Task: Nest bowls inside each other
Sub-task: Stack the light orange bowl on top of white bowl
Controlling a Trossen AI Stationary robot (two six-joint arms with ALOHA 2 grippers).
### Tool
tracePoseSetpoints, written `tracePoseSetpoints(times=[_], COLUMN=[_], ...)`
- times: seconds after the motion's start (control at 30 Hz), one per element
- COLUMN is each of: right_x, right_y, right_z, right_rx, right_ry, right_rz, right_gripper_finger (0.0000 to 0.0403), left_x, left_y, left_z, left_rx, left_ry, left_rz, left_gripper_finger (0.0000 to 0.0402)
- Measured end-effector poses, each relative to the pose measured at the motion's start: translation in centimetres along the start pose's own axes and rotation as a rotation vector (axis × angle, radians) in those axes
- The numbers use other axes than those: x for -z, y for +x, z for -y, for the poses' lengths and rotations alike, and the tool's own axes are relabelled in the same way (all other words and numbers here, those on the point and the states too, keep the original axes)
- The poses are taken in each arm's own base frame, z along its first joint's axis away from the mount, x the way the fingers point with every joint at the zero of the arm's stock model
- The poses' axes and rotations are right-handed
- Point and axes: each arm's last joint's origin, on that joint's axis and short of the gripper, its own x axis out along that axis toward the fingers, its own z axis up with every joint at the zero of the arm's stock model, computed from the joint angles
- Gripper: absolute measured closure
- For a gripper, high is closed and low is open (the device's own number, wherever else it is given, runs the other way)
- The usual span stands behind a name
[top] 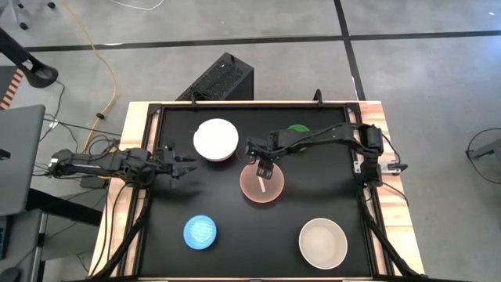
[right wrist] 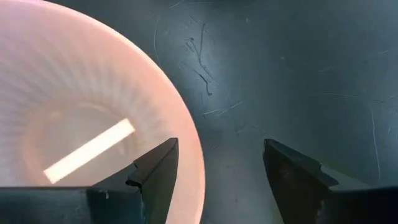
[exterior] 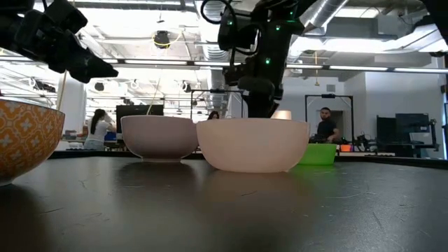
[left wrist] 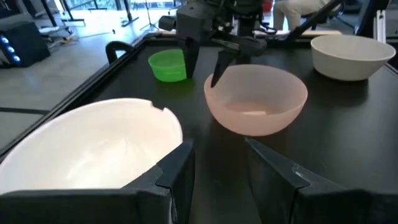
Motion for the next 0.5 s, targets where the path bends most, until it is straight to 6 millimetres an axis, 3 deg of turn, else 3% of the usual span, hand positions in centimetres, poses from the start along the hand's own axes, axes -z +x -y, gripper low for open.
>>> tracePoseSetpoints(times=[0.27,0.5], right_x=[0.1,0.6], right_y=[0.3,2.7], right_z=[-0.4,-0.2], right_rx=[-0.133,-0.116], right_ry=[0.005,0.0], right_rz=[-0.011,-0.065], right_gripper_finger=[0.0159,0.0231], left_x=[0.3,0.3], left_y=[0.5,0.6], left_z=[0.1,0.2], left_rx=[-0.001,-0.001], left_ry=[0.0,-0.015], left_rz=[-0.041,-0.043], left_gripper_finger=[0.0274,0.0274])
